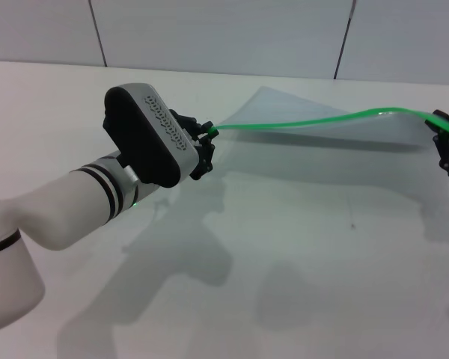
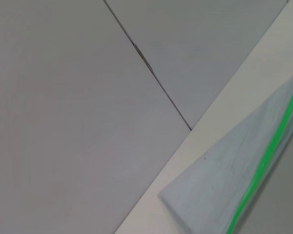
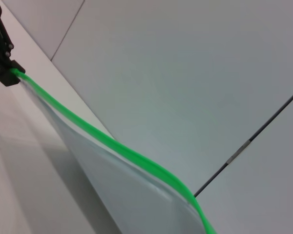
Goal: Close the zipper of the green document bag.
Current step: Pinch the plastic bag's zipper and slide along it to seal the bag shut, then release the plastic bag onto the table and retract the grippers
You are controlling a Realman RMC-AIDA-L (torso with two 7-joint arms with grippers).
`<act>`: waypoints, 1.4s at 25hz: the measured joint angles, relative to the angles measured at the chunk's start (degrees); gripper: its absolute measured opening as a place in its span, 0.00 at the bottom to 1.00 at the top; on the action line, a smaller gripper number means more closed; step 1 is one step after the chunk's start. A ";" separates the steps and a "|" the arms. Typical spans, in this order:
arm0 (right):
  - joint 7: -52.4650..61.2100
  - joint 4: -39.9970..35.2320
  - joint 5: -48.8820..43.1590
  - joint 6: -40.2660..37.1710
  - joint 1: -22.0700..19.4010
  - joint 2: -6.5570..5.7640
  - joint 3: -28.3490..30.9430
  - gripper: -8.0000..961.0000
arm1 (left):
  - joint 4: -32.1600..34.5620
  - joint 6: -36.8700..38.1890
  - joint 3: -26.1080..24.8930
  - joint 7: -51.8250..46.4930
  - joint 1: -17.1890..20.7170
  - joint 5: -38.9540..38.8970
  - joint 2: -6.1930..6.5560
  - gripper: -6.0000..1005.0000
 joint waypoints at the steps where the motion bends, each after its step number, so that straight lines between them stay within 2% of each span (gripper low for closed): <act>1: -0.08 0.00 0.02 0.18 0.02 0.01 -0.04 0.15 | 0.00 -0.01 0.00 -0.01 0.00 0.00 0.00 0.09; 7: -0.43 0.25 0.54 2.41 0.04 0.09 -1.07 0.15 | -0.57 -0.11 -1.34 -0.12 0.24 -0.43 -0.15 0.11; 13: -0.50 0.35 7.67 13.53 -0.31 0.13 -4.52 0.15 | -0.98 -0.30 -3.66 -0.43 0.62 -0.79 -0.25 0.17; 15: -0.53 0.23 8.95 14.73 -0.36 0.09 -4.71 0.16 | -1.14 -1.27 -4.38 -0.58 0.85 -2.03 -0.36 0.19; 19: -1.14 -0.40 12.78 19.34 -0.46 0.07 -5.54 0.28 | -1.23 -4.59 -5.49 -0.63 1.26 -5.39 -0.30 0.23; 23: -1.09 -3.13 14.54 23.26 -1.53 0.05 -7.37 0.39 | -1.21 -6.49 -6.34 -0.63 1.61 -6.58 -0.31 0.38; 27: -0.51 -4.22 16.09 26.68 -1.52 0.03 -8.90 0.57 | -1.47 -7.77 -6.77 -0.59 2.26 -8.24 -0.47 0.51; 30: -0.35 -2.62 18.41 27.36 -0.20 -0.01 -9.39 0.67 | -1.52 -12.30 -7.82 -0.27 3.20 -12.92 -0.49 0.57; 34: -0.22 1.62 22.51 27.70 3.69 -0.01 -10.10 0.79 | 0.04 -21.64 -10.66 -0.11 5.24 -18.58 -0.51 0.57; 35: -0.12 2.97 23.63 27.71 5.01 0.00 -10.10 0.78 | 1.05 -24.26 -11.03 -0.11 5.47 -20.08 -0.51 0.57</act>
